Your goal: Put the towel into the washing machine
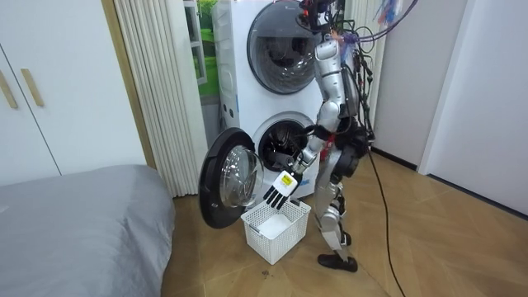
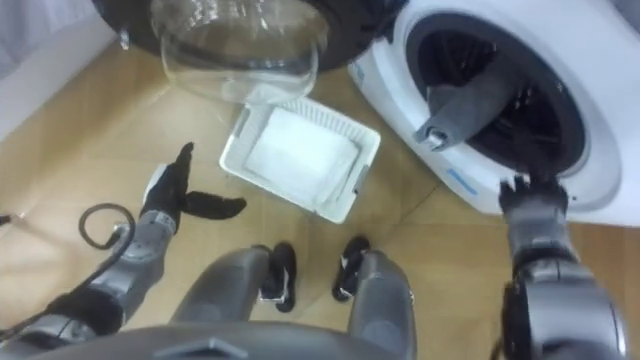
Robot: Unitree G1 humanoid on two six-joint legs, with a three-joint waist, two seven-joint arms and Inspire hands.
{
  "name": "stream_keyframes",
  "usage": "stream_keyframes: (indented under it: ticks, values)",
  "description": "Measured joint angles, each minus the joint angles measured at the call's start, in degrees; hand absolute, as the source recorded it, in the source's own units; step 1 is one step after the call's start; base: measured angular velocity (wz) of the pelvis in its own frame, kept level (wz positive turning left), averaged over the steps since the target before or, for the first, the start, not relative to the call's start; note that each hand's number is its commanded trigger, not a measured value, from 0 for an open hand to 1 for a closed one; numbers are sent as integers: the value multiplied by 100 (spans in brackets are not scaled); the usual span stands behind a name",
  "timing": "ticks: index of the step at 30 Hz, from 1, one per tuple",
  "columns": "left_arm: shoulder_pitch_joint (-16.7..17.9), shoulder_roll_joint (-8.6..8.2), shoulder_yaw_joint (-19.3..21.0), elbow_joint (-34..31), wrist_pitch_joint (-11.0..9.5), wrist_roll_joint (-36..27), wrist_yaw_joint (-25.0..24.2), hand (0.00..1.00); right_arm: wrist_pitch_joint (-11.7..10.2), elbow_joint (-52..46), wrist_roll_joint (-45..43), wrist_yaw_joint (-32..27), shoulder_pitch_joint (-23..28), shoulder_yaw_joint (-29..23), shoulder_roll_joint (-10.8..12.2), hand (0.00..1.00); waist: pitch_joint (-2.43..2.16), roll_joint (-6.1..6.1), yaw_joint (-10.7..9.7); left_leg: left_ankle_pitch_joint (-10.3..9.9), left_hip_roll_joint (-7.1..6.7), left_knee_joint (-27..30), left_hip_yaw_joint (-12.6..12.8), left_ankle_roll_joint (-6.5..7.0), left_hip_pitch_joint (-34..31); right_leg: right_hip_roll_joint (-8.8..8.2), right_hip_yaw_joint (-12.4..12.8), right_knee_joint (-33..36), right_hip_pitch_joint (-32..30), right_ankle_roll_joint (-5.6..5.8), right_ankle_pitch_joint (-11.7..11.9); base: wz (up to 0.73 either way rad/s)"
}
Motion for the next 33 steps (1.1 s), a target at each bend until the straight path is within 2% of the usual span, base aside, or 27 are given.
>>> stream_keyframes:
  ticks: [1,4,5,7,11,16,17,18,19,20,21,22,23,24,26,27,28,30,31,33]
  values:
    - [21,5,120,140,-32,13,8,0,-32,29,-150,71,121,23,50,0,-7,9,-6,31,0,-124,0,-11,136,40,-9,-130,144,8,27,-7]
    - [522,167,531,258,-65,104,25,0,-69,-44,-998,361,916,230,317,0,-70,20,-55,160,5,-689,-21,-113,798,155,-34,-721,815,21,123,-3]
    - [623,181,577,275,-65,101,28,0,-67,-45,-1175,400,1025,306,333,0,-83,22,-50,170,6,-762,-21,-124,905,173,-15,-767,901,20,124,-13]
    - [966,186,656,291,-79,104,11,0,-76,-48,-1827,534,1314,592,381,0,-151,52,-42,182,22,-1011,-50,-143,1322,258,22,-999,1273,16,128,-16]
    - [1198,169,723,547,-117,8,-80,0,-89,-37,-2610,784,1539,753,549,0,-167,57,-146,219,35,-1295,-237,-208,1915,413,54,-1366,1926,13,141,6]
    - [1417,134,784,712,-120,-14,-295,0,-105,-56,-3440,985,1574,763,636,0,-171,74,-199,248,60,-1516,-276,-256,2480,487,73,-1711,2551,-4,153,4]
    - [1476,104,825,713,-118,-11,-363,0,-106,-56,-3715,1008,1569,764,666,0,-175,71,-268,248,62,-1435,-268,-259,2484,469,164,-1766,2674,-28,171,39]
    - [1511,71,885,717,-113,-13,-433,0,-111,-59,-3926,1030,1561,787,735,0,-130,-47,-369,252,-7,-868,-142,-299,2263,346,513,-1902,2875,-57,208,76]
    - [1450,39,878,714,-103,-3,-511,0,-168,-21,-4060,1038,1615,778,817,0,-104,-221,-419,196,-166,-597,-19,-424,1778,117,1139,-2003,2973,-54,210,97]
    - [1360,-6,848,703,-103,13,-536,0,-198,33,-4107,1062,1666,722,824,0,-125,-267,-427,236,-208,-877,-51,-433,1536,63,1289,-1983,2962,-51,208,120]
    - [1204,-66,790,628,-126,73,-568,0,-160,250,-4258,1116,1701,529,857,0,-140,-234,-400,808,-159,-1151,92,-188,1140,-40,1344,-1845,2830,113,79,57]
    - [1221,-76,790,658,-124,113,-566,0,-25,441,-4462,1132,1650,456,896,0,-155,-195,-124,855,-156,-1213,346,-201,1292,-68,1161,-1701,2762,273,5,12]
    - [1221,-73,810,717,-93,122,-572,0,-16,443,-4565,1152,1652,457,920,0,-137,-166,-45,855,-142,-1265,377,-200,1397,-55,1046,-1690,2772,290,13,-66]
    - [1233,-87,865,874,14,169,-583,0,-19,406,-4797,1241,1651,472,951,0,-92,-91,18,854,-111,-1350,291,-200,1647,6,899,-1776,2813,274,15,-61]
    - [1283,-81,962,1054,219,169,-614,0,81,359,-5150,1321,1651,613,965,0,-63,-78,-5,850,-125,-1557,229,-206,2041,124,823,-2004,2813,184,192,-46]
    - [1288,-128,1055,1143,324,198,-663,0,180,371,-5374,1334,1654,684,956,0,-85,-89,-46,841,-106,-1672,228,-227,2218,149,680,-1931,2861,147,214,-25]
    - [1238,-175,1205,1178,396,344,-740,0,302,373,-5513,1338,1612,691,968,0,-121,-38,-64,843,-97,-1720,226,-235,2304,197,670,-1940,2919,142,221,-20]
    - [1167,-201,1313,1279,504,548,-806,0,398,399,-5683,1359,1516,741,931,0,-100,-41,-113,842,-92,-1770,217,-247,2392,262,671,-1959,2980,129,229,-12]
    - [1157,-203,1353,1277,545,575,-842,0,433,397,-5714,1365,1489,744,929,0,-106,-26,-143,833,-91,-1770,199,-262,2413,276,671,-1959,2996,127,229,0]
    - [1104,-237,1438,1268,650,610,-925,0,544,400,-5820,1393,1452,742,938,0,-120,-2,-164,762,-38,-1769,140,-377,2495,340,670,-1960,3068,124,228,0]
